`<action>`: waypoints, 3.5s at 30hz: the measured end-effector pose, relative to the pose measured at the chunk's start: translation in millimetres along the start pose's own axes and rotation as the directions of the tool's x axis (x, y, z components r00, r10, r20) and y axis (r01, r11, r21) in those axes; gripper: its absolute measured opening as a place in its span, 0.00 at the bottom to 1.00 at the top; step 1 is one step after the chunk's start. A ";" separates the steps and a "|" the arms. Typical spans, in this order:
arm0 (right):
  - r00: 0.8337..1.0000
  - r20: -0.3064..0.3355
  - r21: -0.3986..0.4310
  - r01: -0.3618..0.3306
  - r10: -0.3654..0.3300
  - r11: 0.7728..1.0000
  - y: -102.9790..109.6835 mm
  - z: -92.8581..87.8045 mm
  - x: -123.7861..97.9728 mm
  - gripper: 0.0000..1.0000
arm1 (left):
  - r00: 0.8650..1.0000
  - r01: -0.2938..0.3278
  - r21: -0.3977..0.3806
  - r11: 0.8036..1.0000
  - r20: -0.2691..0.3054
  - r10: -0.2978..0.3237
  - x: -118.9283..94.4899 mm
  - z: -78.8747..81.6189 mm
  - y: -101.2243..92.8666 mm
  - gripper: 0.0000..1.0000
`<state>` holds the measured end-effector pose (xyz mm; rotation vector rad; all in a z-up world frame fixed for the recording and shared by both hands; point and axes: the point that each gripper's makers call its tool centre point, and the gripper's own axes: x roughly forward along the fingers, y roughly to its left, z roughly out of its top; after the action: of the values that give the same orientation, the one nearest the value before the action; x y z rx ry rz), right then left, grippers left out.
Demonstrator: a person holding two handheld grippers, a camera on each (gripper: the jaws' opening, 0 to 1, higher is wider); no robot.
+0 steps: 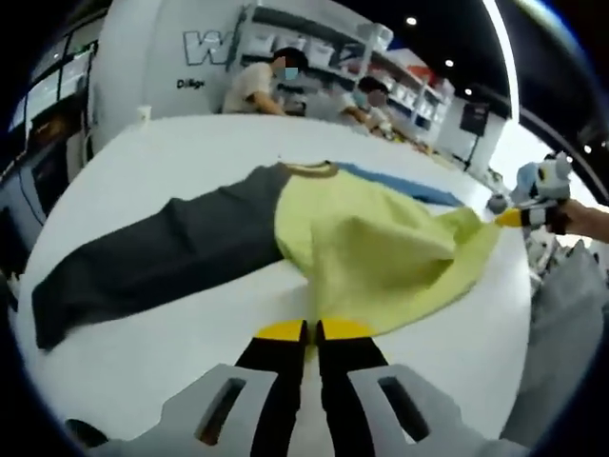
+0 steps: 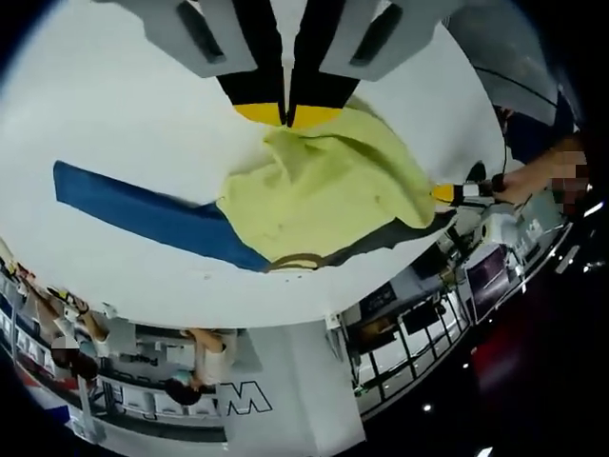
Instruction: Fold the garment on the visible template until the final outline fits inside the template.
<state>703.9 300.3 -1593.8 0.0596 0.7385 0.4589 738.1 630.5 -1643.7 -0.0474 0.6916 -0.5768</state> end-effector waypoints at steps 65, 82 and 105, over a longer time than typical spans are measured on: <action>0.985 -0.160 -0.041 0.050 -0.056 0.998 -12.8 -77.6 -37.8 0.16 | 0.872 -0.483 -0.146 0.863 0.012 0.490 -35.2 -18.2 58.4 0.32; 0.985 -0.169 -0.047 0.032 -0.040 0.998 -5.9 -71.8 -26.6 0.19 | 0.677 -0.721 -0.182 0.669 0.025 0.736 -52.7 -2.2 179.2 0.41; 0.993 -0.118 -0.010 0.017 -0.018 1.000 2.2 -44.1 -13.4 0.19 | 0.655 -0.713 -0.309 0.630 0.028 0.755 -47.8 -6.1 226.1 0.07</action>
<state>665.2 291.8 -1617.6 0.0174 0.8521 0.4516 814.7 846.9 -1671.7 -0.0587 0.5666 0.3338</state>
